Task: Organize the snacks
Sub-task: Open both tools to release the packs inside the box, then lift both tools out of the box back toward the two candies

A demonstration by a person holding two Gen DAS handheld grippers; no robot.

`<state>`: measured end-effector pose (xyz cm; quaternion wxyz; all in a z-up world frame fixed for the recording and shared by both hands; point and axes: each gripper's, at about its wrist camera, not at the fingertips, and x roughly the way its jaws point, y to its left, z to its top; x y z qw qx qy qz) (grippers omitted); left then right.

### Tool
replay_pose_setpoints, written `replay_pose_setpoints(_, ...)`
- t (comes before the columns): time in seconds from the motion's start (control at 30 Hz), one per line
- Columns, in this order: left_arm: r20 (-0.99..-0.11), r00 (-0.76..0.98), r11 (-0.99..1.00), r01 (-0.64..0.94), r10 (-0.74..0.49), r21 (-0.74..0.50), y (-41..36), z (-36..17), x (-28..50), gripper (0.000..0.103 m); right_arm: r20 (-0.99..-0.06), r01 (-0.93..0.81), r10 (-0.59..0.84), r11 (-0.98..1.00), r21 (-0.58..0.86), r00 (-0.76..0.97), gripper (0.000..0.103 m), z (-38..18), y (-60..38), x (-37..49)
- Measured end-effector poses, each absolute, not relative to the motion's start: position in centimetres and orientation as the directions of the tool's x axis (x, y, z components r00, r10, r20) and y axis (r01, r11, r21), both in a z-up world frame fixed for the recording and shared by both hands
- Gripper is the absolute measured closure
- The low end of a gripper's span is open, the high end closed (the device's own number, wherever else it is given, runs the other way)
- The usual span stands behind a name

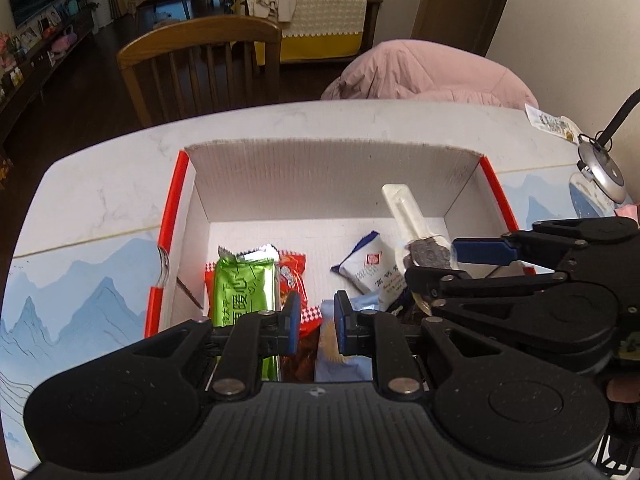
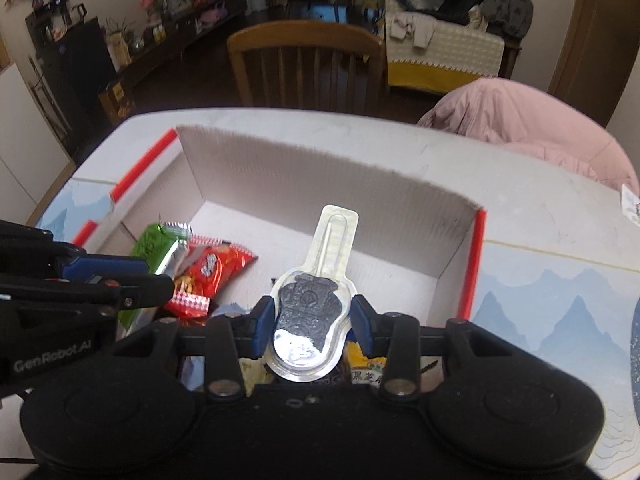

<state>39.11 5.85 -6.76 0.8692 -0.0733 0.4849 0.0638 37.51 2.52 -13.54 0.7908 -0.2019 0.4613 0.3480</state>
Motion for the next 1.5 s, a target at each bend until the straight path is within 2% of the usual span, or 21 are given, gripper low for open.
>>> replay_pose_setpoints(0.03, -0.855, 0.518, 0.981, -0.184, 0.042, -0.064, 5.9, -6.9, 39.1, 0.086, -0.875, -0.738, 0.358, 0.675, 0.002, 0.325, 0.065, -13.8, 2.6, 37.6)
replay_pose_setpoints(0.13, -0.859, 0.51, 0.982, -0.179, 0.04, -0.06, 6.0, -7.1, 38.8, 0.086, -0.895, -0.736, 0.329, 0.676, 0.001, 0.301, 0.079, -14.7, 2.9, 37.9)
replay_pose_setpoints(0.33, -0.862, 0.506, 0.979, -0.185, 0.026, -0.079, 6.4, -7.0, 38.0, 0.086, -0.898, -0.729, 0.32, 0.684, -0.002, 0.303, 0.07, -14.6, 2.5, 37.8)
replay_pose_setpoints(0.9, -0.82, 0.572, 0.981, -0.167, 0.014, -0.1, 6.6, -3.4, 33.7, 0.086, -0.829, -0.719, 0.431, 0.693, 0.051, 0.356, 0.062, -8.0, -0.8, 32.6)
replay_pose_setpoints(1.33, -0.765, 0.644, 0.99, -0.101, -0.012, -0.1, 6.0, 0.1, 27.9, 0.086, -0.748, -0.705, 0.508, 0.705, 0.076, 0.427, 0.04, -3.8, -3.6, 26.2)
replay_pose_setpoints(1.5, -0.753, 0.657, 0.991, -0.072, -0.038, -0.112, 5.8, 0.8, 25.7, 0.086, -0.73, -0.704, 0.518, 0.706, 0.072, 0.445, 0.039, -3.4, -4.1, 23.5)
